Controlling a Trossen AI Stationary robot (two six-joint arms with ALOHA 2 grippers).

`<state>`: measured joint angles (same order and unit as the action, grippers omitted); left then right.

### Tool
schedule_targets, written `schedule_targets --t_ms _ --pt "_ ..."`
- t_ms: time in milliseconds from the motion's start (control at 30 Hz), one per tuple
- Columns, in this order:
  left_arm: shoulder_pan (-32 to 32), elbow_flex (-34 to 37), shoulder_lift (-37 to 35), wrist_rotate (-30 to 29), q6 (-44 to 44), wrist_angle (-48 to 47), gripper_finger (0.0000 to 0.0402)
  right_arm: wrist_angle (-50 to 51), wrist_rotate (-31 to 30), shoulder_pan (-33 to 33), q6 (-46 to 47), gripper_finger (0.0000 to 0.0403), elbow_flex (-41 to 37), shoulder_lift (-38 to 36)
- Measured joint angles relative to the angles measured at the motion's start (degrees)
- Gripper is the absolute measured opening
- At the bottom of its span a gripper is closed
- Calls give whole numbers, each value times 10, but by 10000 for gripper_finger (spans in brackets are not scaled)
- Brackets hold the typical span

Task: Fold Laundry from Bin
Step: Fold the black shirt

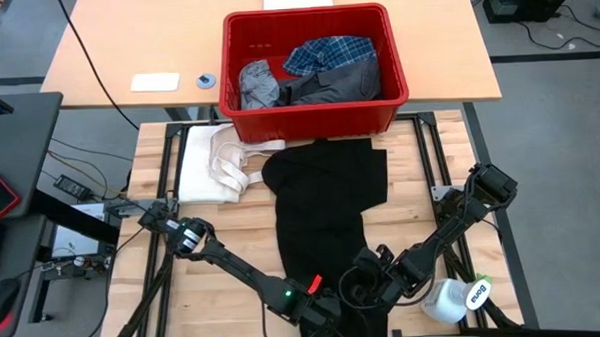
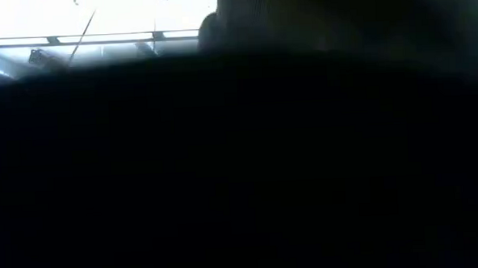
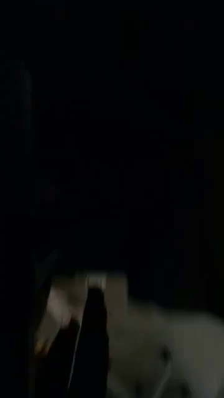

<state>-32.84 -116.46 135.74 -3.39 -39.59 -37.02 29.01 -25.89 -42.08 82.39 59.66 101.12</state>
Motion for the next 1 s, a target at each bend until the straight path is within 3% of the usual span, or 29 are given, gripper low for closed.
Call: schedule_targets --t_ms 133,300,533,1000 --pt "-9 -1 -1 60 -17 27 1 5 0 -3 1 92 0 0" --pt "-21 -1 -4 77 -23 36 1 11 0 -9 1 92 0 0" --pt "-23 -1 -5 183 -35 50 0 16 0 -11 1 92 0 0" --pt "-21 -1 -6 188 -34 81 45 30 19 -10 5 92 0 0"
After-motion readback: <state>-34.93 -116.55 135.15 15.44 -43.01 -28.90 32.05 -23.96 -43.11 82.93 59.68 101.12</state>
